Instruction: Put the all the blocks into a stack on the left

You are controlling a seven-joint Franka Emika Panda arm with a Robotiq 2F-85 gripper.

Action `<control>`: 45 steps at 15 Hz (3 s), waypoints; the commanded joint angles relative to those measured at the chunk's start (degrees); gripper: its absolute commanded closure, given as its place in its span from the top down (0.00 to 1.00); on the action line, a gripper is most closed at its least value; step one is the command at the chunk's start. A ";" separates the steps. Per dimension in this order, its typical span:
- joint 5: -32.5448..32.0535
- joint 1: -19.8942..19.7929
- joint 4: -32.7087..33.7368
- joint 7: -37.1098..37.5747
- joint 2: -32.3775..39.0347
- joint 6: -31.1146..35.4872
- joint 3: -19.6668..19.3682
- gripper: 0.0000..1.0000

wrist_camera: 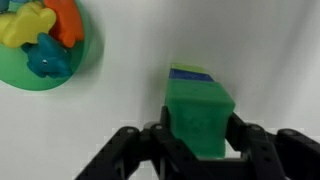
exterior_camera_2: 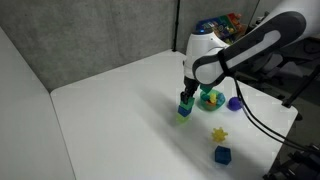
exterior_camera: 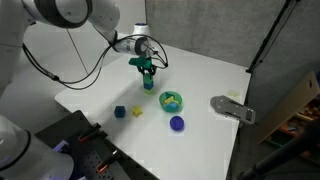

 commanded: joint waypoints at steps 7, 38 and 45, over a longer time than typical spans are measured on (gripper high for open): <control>-0.55 0.47 1.82 1.55 0.90 -0.42 -0.27 0.85; 6.26 0.16 -25.34 14.58 -15.07 -3.60 0.80 1.00; 7.71 -0.03 -25.96 14.41 -13.14 -3.75 1.67 1.00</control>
